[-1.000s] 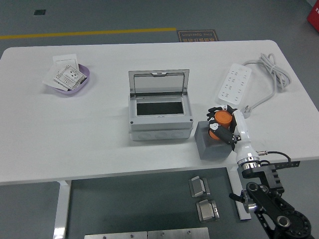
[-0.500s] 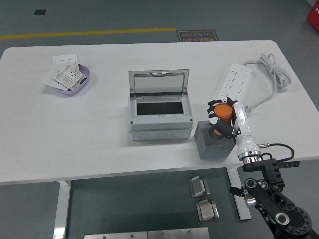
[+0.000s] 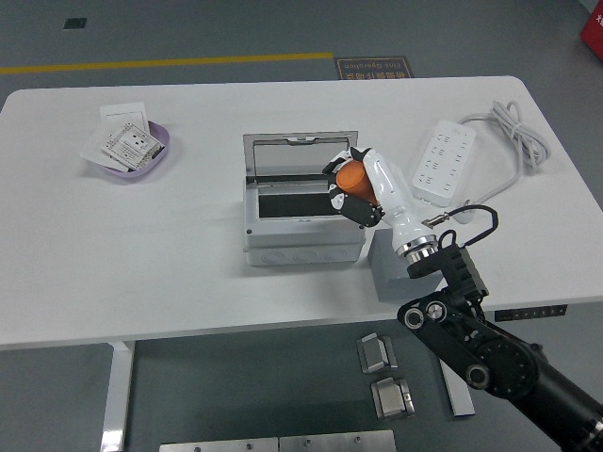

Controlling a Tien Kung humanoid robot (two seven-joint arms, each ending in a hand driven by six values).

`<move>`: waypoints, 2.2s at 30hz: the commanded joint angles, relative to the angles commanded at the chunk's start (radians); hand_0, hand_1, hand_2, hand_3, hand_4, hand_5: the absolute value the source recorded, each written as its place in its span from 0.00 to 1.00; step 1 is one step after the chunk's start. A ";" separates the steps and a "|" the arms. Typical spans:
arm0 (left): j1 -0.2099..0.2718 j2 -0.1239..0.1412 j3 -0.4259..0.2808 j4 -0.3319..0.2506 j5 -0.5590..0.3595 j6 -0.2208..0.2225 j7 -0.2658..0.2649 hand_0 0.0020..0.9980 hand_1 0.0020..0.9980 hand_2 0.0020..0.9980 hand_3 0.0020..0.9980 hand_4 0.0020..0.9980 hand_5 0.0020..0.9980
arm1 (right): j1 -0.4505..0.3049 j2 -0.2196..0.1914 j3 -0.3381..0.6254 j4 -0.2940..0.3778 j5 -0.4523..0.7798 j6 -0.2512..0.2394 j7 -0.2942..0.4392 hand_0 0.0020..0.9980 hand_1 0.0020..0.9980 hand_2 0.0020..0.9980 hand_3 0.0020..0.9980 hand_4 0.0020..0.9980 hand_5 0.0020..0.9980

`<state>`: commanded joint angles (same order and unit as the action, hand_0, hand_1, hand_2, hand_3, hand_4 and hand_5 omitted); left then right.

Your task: Pick up the cylinder from the cube,place it in the box,flap close box

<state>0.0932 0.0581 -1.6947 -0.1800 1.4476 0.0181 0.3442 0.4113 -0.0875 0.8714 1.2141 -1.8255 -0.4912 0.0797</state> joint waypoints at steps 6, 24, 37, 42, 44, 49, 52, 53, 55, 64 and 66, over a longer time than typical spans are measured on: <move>0.003 0.003 -0.007 0.000 0.006 0.001 0.006 0.62 0.61 0.56 0.59 0.68 0.27 | 0.088 0.036 -0.082 -0.036 -0.100 0.009 -0.059 0.03 0.15 0.25 0.27 0.00 0.00; -0.005 0.013 -0.015 0.000 0.018 0.002 0.013 0.62 0.61 0.56 0.59 0.68 0.27 | 0.262 0.087 -0.247 -0.298 -0.081 0.045 -0.056 0.03 0.14 0.25 0.27 0.00 0.00; -0.013 0.013 -0.011 0.000 0.022 0.000 0.011 0.62 0.61 0.56 0.59 0.68 0.27 | 0.303 0.087 -0.295 -0.398 -0.005 0.081 0.006 0.03 0.15 0.25 0.28 0.00 0.00; -0.015 0.014 -0.007 0.000 0.020 -0.001 0.010 0.62 0.61 0.56 0.59 0.68 0.27 | 0.309 0.087 -0.286 -0.412 -0.005 0.169 0.032 0.05 0.17 0.24 0.29 0.00 0.00; -0.016 0.013 -0.005 0.000 0.020 -0.002 0.009 0.62 0.61 0.56 0.59 0.68 0.27 | 0.312 0.087 -0.279 -0.414 -0.020 0.212 0.037 0.05 0.17 0.24 0.29 0.00 0.00; -0.017 0.013 -0.003 0.000 0.020 -0.003 0.008 0.62 0.61 0.56 0.59 0.68 0.27 | 0.315 0.087 -0.271 -0.414 -0.045 0.256 0.048 0.17 0.22 0.35 0.52 0.20 0.10; -0.018 0.012 -0.003 0.000 0.022 -0.003 0.008 0.62 0.61 0.56 0.59 0.68 0.28 | 0.317 0.087 -0.269 -0.415 -0.055 0.264 0.053 0.36 0.38 0.55 0.72 0.72 0.26; -0.018 0.012 -0.003 0.000 0.022 -0.004 0.007 0.62 0.61 0.56 0.59 0.68 0.28 | 0.318 0.087 -0.268 -0.415 -0.057 0.265 0.054 0.36 0.38 0.55 0.72 0.72 0.26; -0.018 0.012 -0.003 0.000 0.024 -0.004 0.008 0.62 0.61 0.56 0.59 0.68 0.28 | 0.318 0.087 -0.267 -0.415 -0.060 0.266 0.056 0.36 0.38 0.55 0.72 0.72 0.26; -0.019 0.011 -0.004 0.000 0.027 -0.005 0.008 0.62 0.61 0.56 0.59 0.68 0.27 | 0.321 0.086 -0.258 -0.411 -0.063 0.264 0.060 0.67 0.62 0.65 0.81 0.97 0.42; -0.019 0.011 -0.003 0.000 0.027 -0.005 0.007 0.62 0.61 0.56 0.59 0.68 0.27 | 0.321 0.086 -0.255 -0.410 -0.063 0.264 0.060 0.67 0.62 0.65 0.81 0.97 0.42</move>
<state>0.0742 0.0689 -1.6981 -0.1800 1.4744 0.0130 0.3513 0.7321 -0.0014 0.6165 0.8040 -1.8886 -0.2277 0.1399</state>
